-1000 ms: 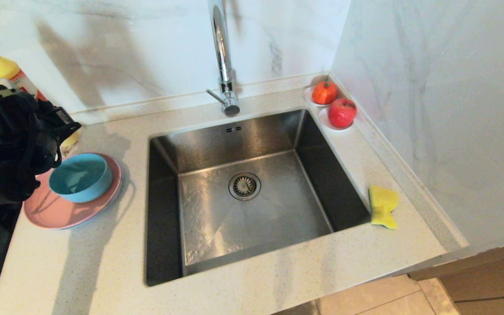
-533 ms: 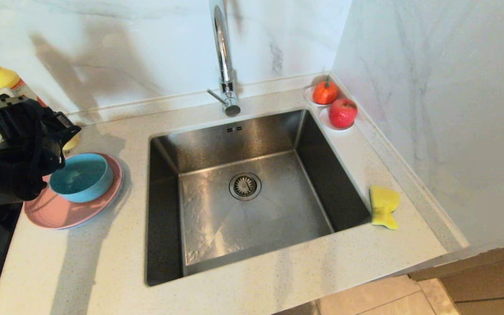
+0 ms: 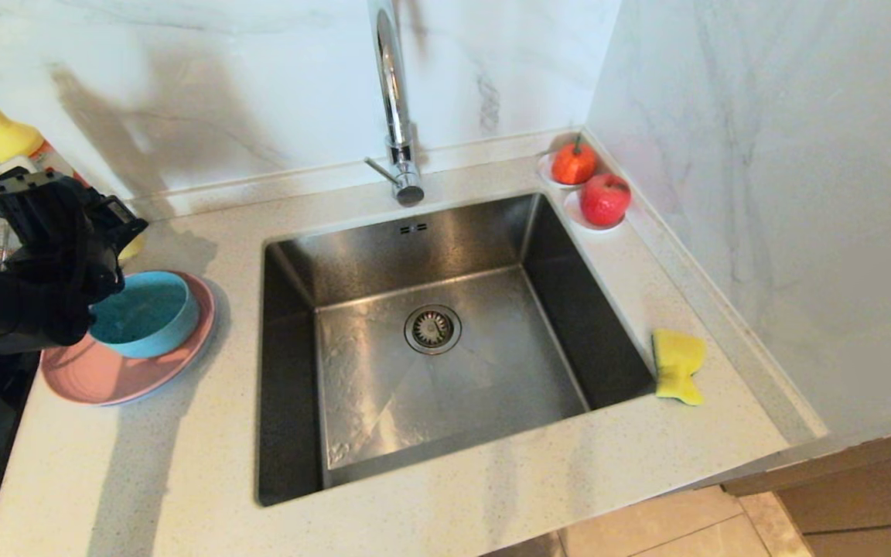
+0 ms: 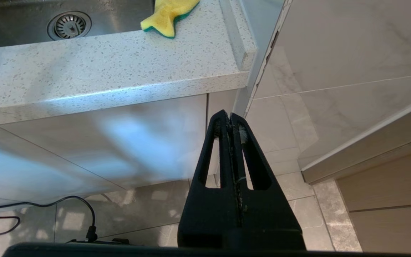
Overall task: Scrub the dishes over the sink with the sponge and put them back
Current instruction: Place the dish soap on the table
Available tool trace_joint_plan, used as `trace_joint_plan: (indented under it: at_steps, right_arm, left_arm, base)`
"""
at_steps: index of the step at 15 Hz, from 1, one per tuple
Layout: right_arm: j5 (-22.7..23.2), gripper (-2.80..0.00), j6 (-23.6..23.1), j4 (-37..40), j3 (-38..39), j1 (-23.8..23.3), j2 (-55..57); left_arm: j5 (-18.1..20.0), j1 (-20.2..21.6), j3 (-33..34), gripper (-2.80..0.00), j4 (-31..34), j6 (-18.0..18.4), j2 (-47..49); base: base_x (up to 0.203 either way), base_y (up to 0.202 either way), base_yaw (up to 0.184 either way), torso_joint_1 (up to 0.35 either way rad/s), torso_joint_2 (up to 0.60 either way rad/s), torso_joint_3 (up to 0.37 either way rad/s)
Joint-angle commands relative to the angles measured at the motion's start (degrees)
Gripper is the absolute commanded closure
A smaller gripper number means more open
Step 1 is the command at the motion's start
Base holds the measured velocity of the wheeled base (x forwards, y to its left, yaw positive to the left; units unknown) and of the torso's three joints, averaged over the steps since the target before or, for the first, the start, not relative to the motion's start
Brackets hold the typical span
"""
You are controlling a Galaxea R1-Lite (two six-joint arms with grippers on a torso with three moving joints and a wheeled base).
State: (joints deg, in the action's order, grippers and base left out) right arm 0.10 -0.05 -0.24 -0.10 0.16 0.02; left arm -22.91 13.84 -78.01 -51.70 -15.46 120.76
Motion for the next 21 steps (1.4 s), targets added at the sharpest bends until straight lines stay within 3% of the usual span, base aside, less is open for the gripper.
trace_joint_plan:
  at_steps: [1, 11, 12, 13, 21]
  right_arm:
    - [-0.01, 0.0, -0.03, -0.02, 0.01, 0.02, -0.02]
    - [-0.01, 0.0, -0.03, -0.02, 0.01, 0.02, -0.02]
    - [-0.01, 0.0, -0.03, -0.02, 0.01, 0.02, -0.02]
    - [-0.01, 0.0, -0.03, -0.02, 0.01, 0.02, -0.02]
    - [-0.01, 0.0, -0.03, -0.02, 0.01, 0.02, -0.02]
  left_arm:
    - [-0.21, 0.05, -0.42, 0.0, -0.33, -0.1, 1.62]
    - [-0.25, -0.02, -0.43, 0.0, -0.24, -0.1, 3.34]
    - [-0.33, -0.04, -0.39, -2.27, -0.16, -0.1, 3.34]
    - [-0.69, -0.01, -0.48, -2.8, -0.16, -0.1, 3.34]
    - [-0.81, 0.05, -1.46, -2.8, -0.16, -0.44, 3.17]
  base:
    - [0.0, 0.0, 0.0, 0.0, 0.0, 0.0]
    - [0.0, 0.0, 0.0, 0.0, 0.0, 0.0]
    - [0.0, 0.0, 0.0, 0.0, 0.0, 0.0]
    - [0.0, 0.0, 0.0, 0.0, 0.0, 0.0]
    - [0.0, 0.0, 0.0, 0.0, 0.0, 0.0]
